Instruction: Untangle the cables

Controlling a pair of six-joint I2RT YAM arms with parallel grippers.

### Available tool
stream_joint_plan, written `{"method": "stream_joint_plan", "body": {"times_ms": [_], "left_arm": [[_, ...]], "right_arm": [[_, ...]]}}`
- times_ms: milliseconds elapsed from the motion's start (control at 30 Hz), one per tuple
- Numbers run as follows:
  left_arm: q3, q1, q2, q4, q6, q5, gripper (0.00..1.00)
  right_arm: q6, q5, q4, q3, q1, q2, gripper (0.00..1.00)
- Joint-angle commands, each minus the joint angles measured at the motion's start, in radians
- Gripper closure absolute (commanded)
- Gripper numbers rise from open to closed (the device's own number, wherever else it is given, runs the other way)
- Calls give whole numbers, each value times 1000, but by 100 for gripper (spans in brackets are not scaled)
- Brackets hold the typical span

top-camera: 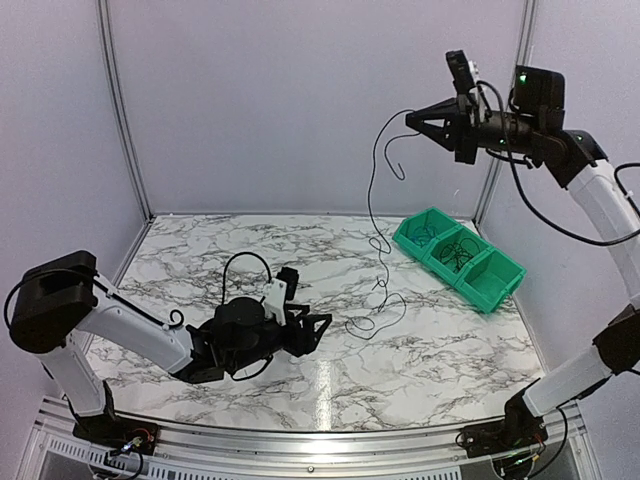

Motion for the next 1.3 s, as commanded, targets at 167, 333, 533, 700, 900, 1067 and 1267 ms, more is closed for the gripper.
{"method": "stream_joint_plan", "body": {"times_ms": [167,333,533,700,900,1067,1267], "left_arm": [[284,-14,133,56,120,65,29],[472,-8,319,30,17,-45,29],[680,23,547,30,-84,-67,39],[791,39,665,38,-123,6,66],[767,39,696,44,-144,24,97],[691,39,688,60,-170,45,100],[538,39,620,109,-194,30,100]], "right_arm": [[53,47,86,-99,37,20,100],[37,42,54,-56,67,16,100],[57,-11,30,47,68,14,100],[63,-20,13,155,56,20,100],[30,85,-10,338,-30,39,100],[9,220,1,376,-60,43,100],[-55,550,61,289,-116,20,100]]}}
